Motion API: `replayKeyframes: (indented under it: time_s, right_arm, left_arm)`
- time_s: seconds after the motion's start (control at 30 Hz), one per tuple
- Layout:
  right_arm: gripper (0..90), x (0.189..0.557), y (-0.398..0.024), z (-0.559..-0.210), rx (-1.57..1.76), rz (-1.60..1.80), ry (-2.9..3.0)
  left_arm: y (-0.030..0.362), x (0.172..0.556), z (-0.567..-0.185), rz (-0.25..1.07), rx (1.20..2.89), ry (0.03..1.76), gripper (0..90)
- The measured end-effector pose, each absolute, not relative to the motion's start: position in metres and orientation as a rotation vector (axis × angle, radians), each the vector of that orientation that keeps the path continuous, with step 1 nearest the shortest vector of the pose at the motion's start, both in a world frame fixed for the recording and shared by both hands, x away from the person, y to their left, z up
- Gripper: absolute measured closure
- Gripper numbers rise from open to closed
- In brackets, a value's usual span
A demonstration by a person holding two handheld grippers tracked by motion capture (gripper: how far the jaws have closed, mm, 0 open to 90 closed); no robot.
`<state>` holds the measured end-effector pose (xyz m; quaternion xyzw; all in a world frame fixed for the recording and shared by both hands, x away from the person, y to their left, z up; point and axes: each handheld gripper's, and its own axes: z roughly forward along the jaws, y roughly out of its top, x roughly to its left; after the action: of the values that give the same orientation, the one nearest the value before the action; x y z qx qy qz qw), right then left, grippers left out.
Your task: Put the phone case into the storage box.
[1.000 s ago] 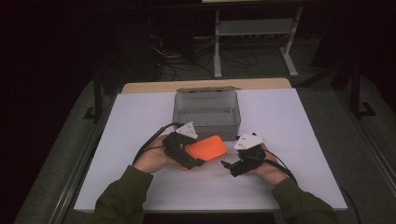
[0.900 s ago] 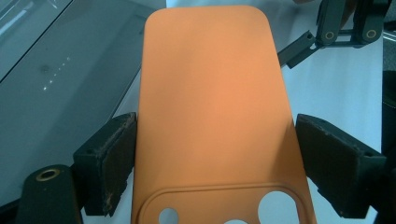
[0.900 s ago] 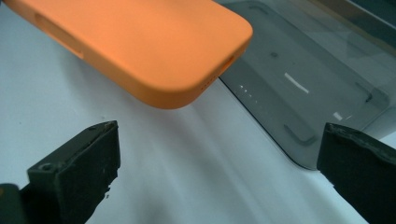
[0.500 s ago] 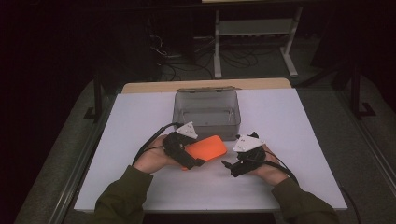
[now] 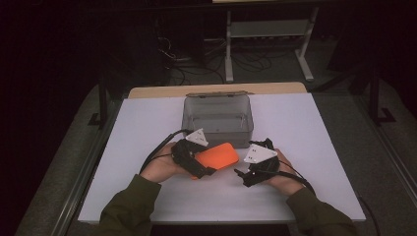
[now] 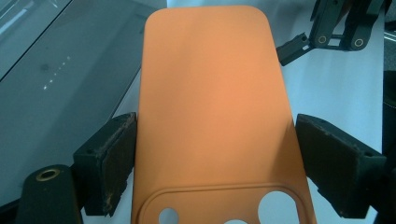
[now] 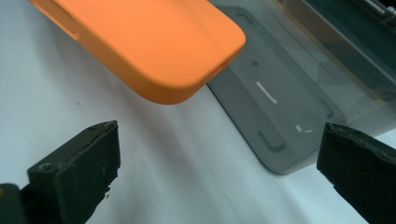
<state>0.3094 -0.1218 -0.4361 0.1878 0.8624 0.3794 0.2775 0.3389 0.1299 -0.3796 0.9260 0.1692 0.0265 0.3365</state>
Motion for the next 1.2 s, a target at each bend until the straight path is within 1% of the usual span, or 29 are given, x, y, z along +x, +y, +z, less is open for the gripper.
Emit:
replayKeyframes:
  time_s: [1.2]
  right_arm:
    - [0.0, 0.297, -0.114, -0.436, 0.263, 0.840, 2.172]
  left_arm:
    - [0.129, 0.339, -0.380, 0.072, 2.423, 0.445, 15.3]
